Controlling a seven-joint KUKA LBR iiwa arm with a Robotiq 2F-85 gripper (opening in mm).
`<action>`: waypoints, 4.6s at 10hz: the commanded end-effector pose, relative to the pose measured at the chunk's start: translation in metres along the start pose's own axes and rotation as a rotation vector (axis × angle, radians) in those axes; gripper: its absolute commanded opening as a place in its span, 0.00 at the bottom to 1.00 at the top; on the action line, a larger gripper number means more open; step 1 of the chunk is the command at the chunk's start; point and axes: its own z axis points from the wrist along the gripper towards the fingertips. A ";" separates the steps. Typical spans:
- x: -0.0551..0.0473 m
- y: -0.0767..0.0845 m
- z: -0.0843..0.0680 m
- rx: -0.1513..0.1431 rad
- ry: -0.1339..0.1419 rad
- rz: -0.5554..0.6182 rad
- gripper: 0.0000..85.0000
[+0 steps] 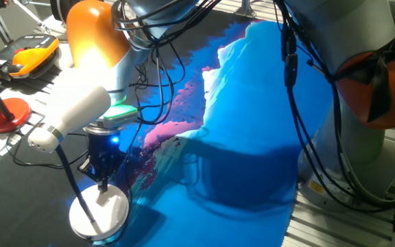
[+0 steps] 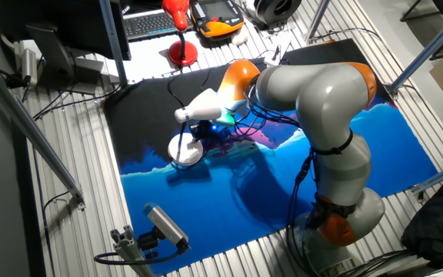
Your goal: Turn on the desk lamp by pressing the button
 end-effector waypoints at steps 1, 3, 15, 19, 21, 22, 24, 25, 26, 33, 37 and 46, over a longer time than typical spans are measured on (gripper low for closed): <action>-0.001 -0.002 -0.002 0.008 0.003 -0.005 0.00; -0.002 -0.007 -0.003 0.010 0.003 -0.014 0.00; -0.005 -0.052 -0.045 0.035 0.036 -0.053 0.00; 0.001 -0.062 -0.068 0.036 0.049 -0.054 0.00; 0.009 -0.062 -0.080 0.042 0.052 -0.051 0.00; 0.012 -0.062 -0.085 0.041 0.055 -0.049 0.00; 0.015 -0.064 -0.094 0.037 0.067 -0.046 0.00; 0.016 -0.065 -0.097 0.034 0.070 -0.048 0.00; 0.017 -0.065 -0.098 0.034 0.070 -0.049 0.00; 0.017 -0.065 -0.098 0.086 0.017 -0.063 0.00; 0.017 -0.065 -0.098 0.140 0.005 -0.115 0.00; 0.036 -0.067 -0.171 0.081 0.058 -0.050 0.00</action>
